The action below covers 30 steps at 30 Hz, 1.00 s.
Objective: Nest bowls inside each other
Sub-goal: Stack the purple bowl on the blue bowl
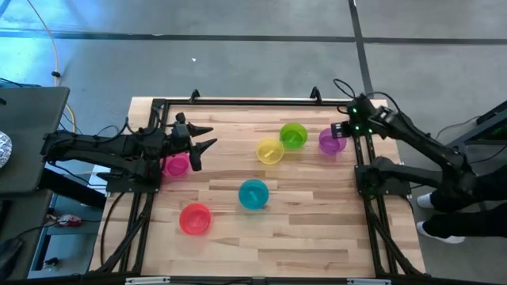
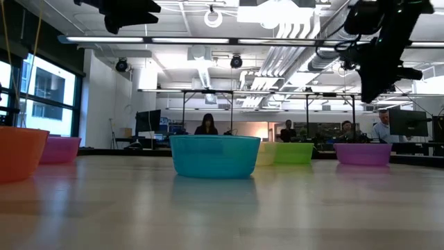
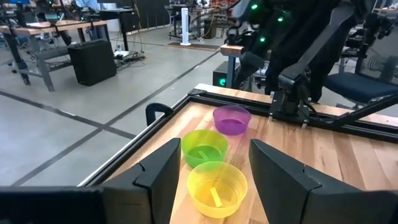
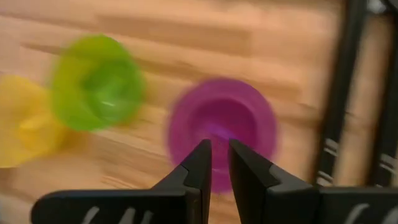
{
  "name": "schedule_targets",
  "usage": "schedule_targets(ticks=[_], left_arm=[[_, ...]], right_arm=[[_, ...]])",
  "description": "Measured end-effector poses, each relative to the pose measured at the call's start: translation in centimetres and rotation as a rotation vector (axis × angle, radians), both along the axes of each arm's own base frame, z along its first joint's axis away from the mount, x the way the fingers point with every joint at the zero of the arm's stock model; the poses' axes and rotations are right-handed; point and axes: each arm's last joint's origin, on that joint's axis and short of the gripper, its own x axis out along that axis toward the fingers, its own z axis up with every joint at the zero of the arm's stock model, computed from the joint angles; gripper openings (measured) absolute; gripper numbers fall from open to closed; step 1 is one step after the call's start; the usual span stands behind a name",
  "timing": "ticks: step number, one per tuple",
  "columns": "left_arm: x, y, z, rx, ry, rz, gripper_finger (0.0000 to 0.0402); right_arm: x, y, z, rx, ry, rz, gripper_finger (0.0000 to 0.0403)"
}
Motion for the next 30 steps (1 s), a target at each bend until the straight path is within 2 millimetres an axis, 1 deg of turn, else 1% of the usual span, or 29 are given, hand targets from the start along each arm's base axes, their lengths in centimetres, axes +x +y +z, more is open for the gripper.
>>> schedule_targets(ticks=[3,6,9,12,20,25,30], left_arm=[[0.0,0.0,0.0,0.0,0.0,0.0,0.0181],[0.0,0.0,0.0,0.0,-0.001,0.0,0.0181],[0.0,0.0,0.0,0.0,-0.001,0.0,0.0181],[0.0,0.0,0.0,-0.001,-0.001,0.0,0.0181],[0.0,0.0,0.0,-0.002,-0.002,0.0,0.0181],[0.0,0.0,0.0,-0.002,-0.002,0.0,0.0181],[0.0,0.0,0.0,-0.002,-0.002,0.001,0.0181]], right_arm=[[-0.3,-1.2,0.1,0.095,0.105,-0.048,0.0044],[-0.3,-2.6,0.5,0.16,0.167,-0.071,0.0044],[0.0,-3.8,0.8,0.193,0.181,-0.066,0.0044],[0.4,-4.9,0.7,0.232,0.172,-0.036,0.0044],[1.6,-7.1,-1.9,0.374,0.215,0.089,0.0044],[2.0,-7.7,-2.9,0.41,0.266,0.154,0.0044],[2.1,-8.0,-3.5,0.42,0.303,0.182,0.0044]])
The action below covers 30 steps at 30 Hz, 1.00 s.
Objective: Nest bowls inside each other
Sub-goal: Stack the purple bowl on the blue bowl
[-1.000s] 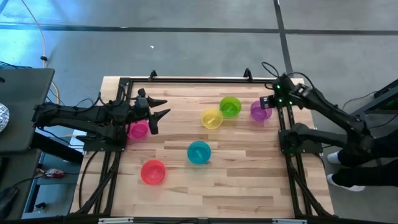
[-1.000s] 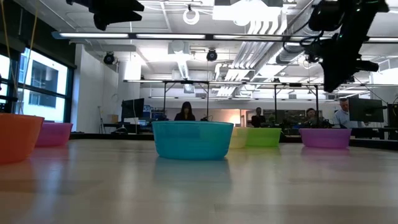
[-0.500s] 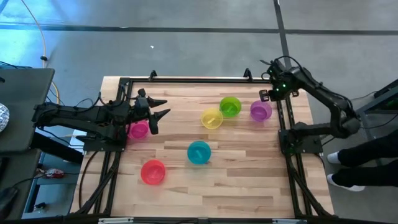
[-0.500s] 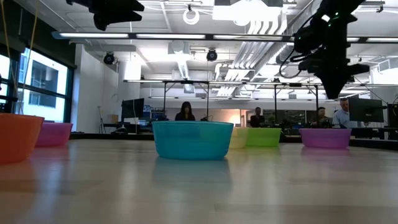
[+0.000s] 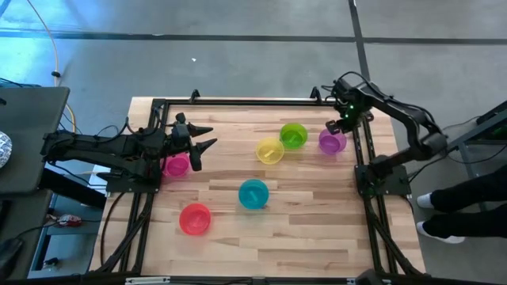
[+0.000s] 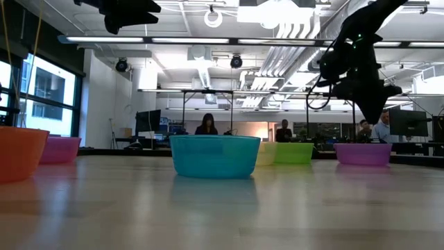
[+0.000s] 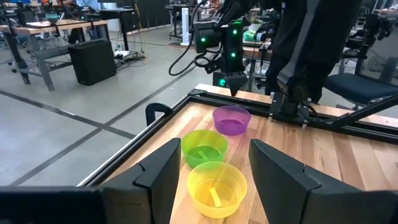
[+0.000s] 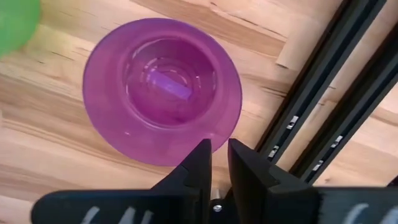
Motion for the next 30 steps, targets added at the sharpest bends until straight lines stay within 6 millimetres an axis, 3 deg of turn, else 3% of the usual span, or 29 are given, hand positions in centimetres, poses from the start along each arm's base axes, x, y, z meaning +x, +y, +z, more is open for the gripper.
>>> schedule_targets(ticks=[19,22,30], left_arm=[[0.0,0.0,0.0,-0.013,-0.007,0.004,0.0181],[0.0,0.0,0.0,-0.012,-0.007,0.006,0.0181],[0.0,0.0,0.0,-0.006,-0.003,0.005,0.0181]], right_arm=[[1.3,-1.1,-1.0,-0.135,0.065,-0.154,0.0044],[1.7,-1.3,-0.9,-0.169,0.048,-0.095,0.0044],[2.7,-1.0,-0.9,-0.182,0.031,0.282,0.0044]])
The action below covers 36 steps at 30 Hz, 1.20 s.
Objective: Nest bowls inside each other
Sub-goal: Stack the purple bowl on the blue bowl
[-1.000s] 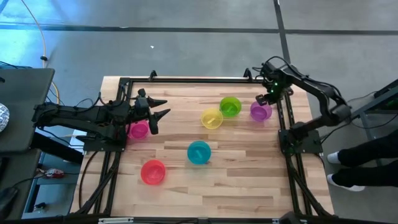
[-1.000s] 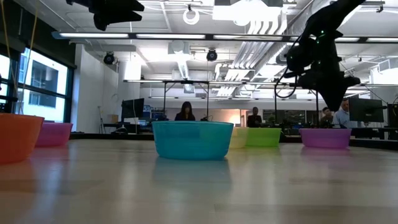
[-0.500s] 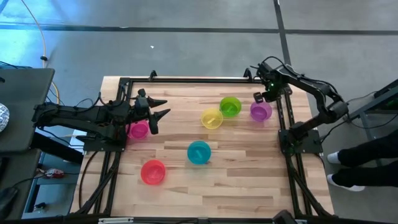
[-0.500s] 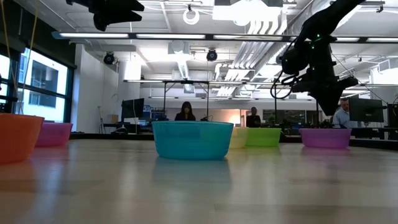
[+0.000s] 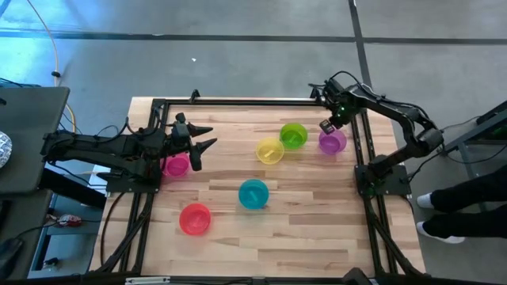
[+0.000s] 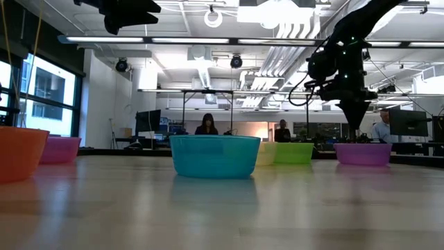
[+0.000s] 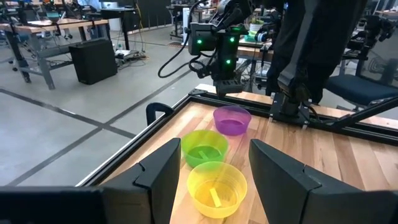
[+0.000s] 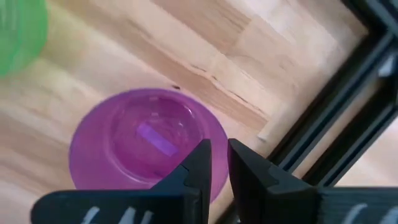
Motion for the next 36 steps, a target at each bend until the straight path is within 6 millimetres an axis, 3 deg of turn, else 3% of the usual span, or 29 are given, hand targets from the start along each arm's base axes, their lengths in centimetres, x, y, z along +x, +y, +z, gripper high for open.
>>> schedule_targets(ticks=[6,22,31,36], left_arm=[[0.0,-0.01,0.0,-0.03,-0.018,0.005,0.0181],[0.0,-0.01,0.0,-0.132,-0.079,0.023,0.0181],[0.0,0.0,0.0,-0.15,-0.09,0.026,0.0181],[0.0,0.0,0.01,-0.15,-0.09,0.025,0.0181]], right_arm=[[0.18,0.06,-0.01,0.023,-0.01,0.182,0.0044],[0.48,-0.1,0.01,0.034,-0.074,0.323,0.0047],[0.48,-0.1,0.01,0.034,-0.071,0.347,0.0118],[0.51,-0.07,0.02,0.03,-0.056,0.411,0.0134]])
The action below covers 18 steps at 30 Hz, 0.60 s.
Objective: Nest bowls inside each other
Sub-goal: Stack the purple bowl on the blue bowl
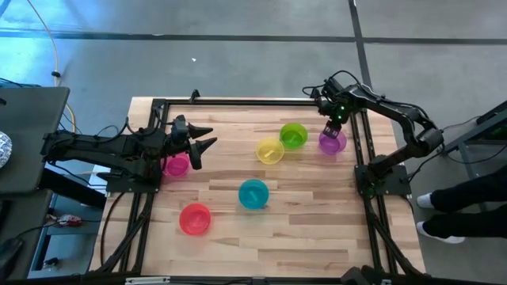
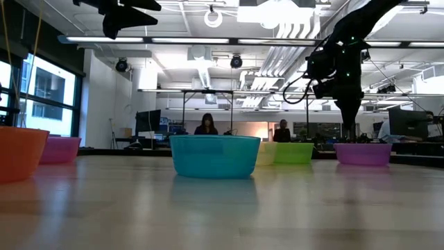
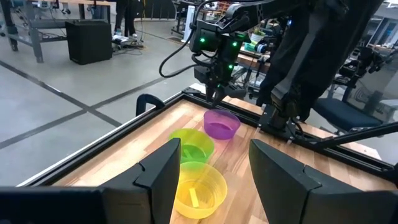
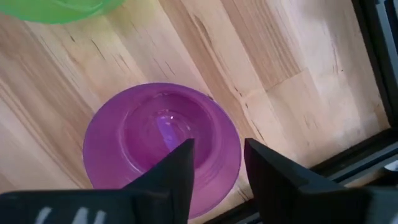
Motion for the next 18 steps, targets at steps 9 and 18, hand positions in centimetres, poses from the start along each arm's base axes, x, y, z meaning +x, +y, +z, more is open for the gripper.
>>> schedule_targets(ticks=[9,18], left_arm=[[0.0,0.0,0.0,-0.007,-0.004,0.001,0.0181],[0.0,0.0,0.0,-0.023,-0.014,0.004,0.0181]], right_arm=[[-0.31,0.08,-0.02,-0.015,0.077,0.197,0.0135],[0.06,-0.06,-0.7,0.046,0.034,0.193,0.0135]])
